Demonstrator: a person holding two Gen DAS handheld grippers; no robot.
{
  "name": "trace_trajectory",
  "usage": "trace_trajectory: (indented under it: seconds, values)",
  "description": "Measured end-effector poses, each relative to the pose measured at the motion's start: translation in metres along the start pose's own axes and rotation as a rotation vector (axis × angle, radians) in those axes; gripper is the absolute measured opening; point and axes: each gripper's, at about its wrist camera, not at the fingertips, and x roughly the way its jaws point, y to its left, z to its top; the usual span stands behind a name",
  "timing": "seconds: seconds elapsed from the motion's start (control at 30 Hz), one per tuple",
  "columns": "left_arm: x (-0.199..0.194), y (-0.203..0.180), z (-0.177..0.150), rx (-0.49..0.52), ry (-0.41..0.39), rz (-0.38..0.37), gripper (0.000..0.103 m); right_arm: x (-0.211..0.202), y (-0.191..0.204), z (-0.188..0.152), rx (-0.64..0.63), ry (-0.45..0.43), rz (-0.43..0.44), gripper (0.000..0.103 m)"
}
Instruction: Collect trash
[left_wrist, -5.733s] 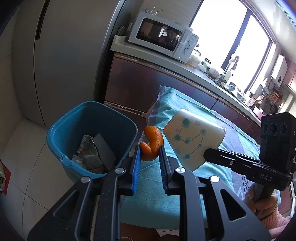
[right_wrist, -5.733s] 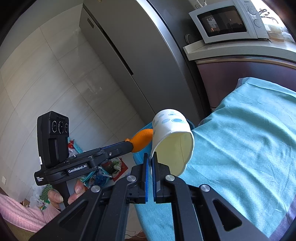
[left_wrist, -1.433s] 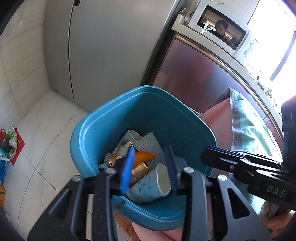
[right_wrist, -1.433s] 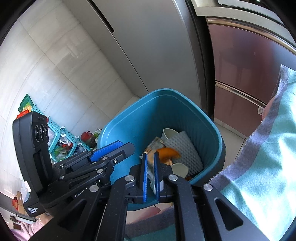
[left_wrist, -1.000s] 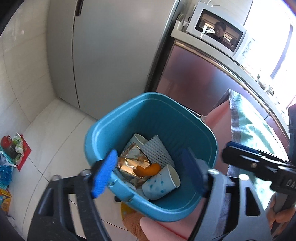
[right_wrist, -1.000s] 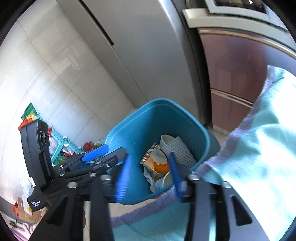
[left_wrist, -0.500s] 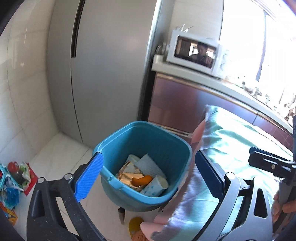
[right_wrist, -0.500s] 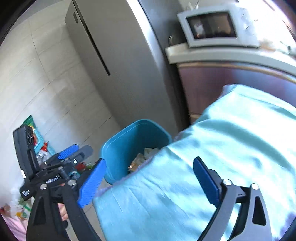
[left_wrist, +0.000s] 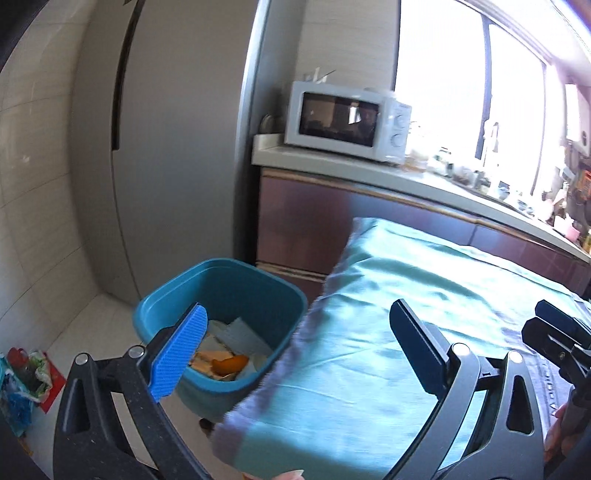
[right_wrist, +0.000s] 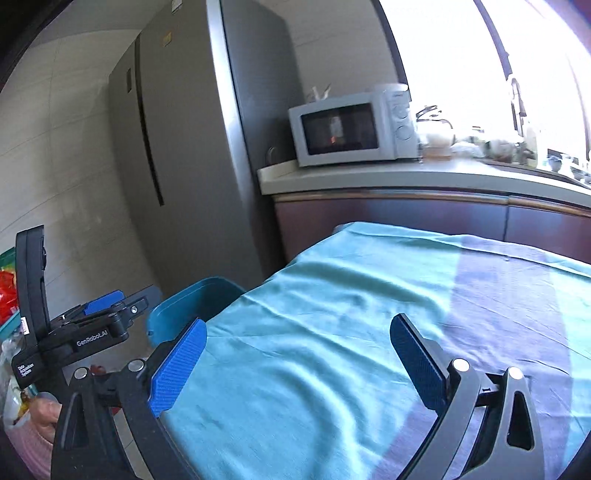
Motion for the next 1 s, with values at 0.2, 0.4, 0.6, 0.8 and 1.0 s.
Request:
trace_trajectory:
  seconds: [0.2,0.4,0.6,0.8,1.0]
  values:
    - [-0.016,-0.033,-0.004,0.051,-0.043,-0.024,0.097,-0.028,-0.009,-0.008,-0.023,-0.08,-0.087,0.096]
    - [-0.032,-0.058,-0.01,0.093,-0.091,-0.035,0.097,-0.051,-0.01,-0.014,-0.048,-0.144,-0.143,0.096]
    - [-0.041,-0.074,-0.015,0.113,-0.106,-0.052,0.097,-0.07,-0.019,-0.02,-0.029,-0.182,-0.177,0.096]
    - [-0.047,-0.084,-0.017,0.126,-0.124,-0.045,0.097,-0.081,-0.024,-0.023,-0.027,-0.2,-0.2,0.096]
    - [-0.052,-0.088,-0.017,0.134,-0.137,-0.044,0.097,-0.089,-0.026,-0.025,-0.026,-0.211,-0.212,0.096]
